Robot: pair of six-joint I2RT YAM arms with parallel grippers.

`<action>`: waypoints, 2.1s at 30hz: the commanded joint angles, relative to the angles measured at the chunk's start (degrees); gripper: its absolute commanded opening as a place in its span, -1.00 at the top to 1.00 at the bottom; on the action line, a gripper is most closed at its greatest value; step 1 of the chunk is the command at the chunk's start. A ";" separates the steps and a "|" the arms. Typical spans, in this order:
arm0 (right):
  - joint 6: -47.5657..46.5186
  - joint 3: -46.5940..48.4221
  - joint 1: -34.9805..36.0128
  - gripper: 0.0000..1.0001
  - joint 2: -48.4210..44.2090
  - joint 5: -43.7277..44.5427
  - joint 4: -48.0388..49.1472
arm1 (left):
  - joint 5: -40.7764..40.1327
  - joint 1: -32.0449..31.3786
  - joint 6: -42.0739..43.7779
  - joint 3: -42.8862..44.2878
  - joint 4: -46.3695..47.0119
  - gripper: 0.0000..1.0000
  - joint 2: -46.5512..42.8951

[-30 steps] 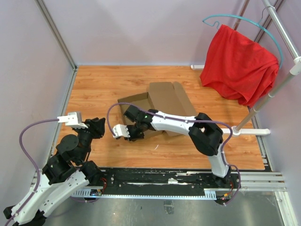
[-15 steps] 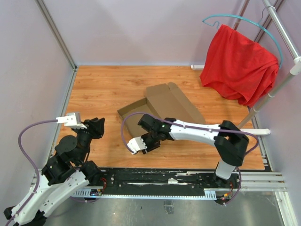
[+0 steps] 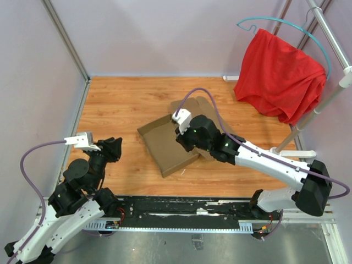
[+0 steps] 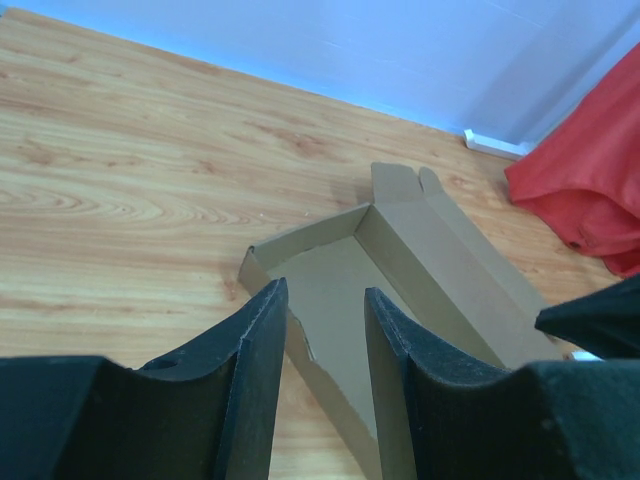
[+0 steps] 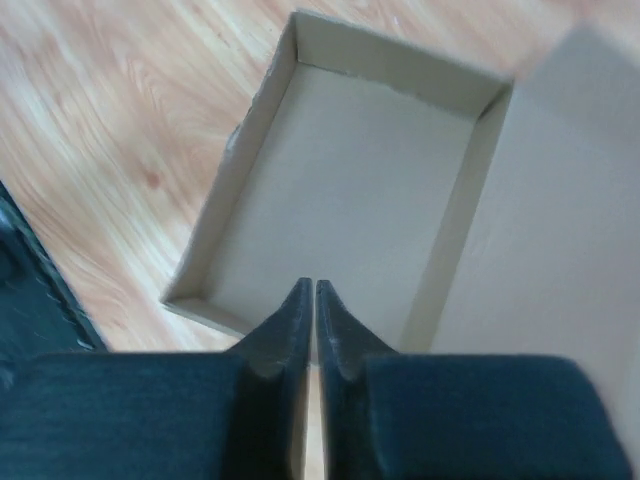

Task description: Fold the paper box

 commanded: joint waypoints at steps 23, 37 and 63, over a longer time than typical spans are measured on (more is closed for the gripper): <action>88.97 6.46 0.19 -0.61 18.01 16.19 -34.02 | 0.63 -0.31 0.33 -0.46 1.80 0.16 -1.75; 92.09 9.74 0.18 0.09 26.00 18.39 -35.24 | 0.96 -0.31 0.44 -0.56 1.98 0.16 -1.38; 28.49 -1.42 -14.78 -0.22 14.45 17.75 -11.15 | 2.07 -0.31 0.33 -0.56 1.72 0.15 1.76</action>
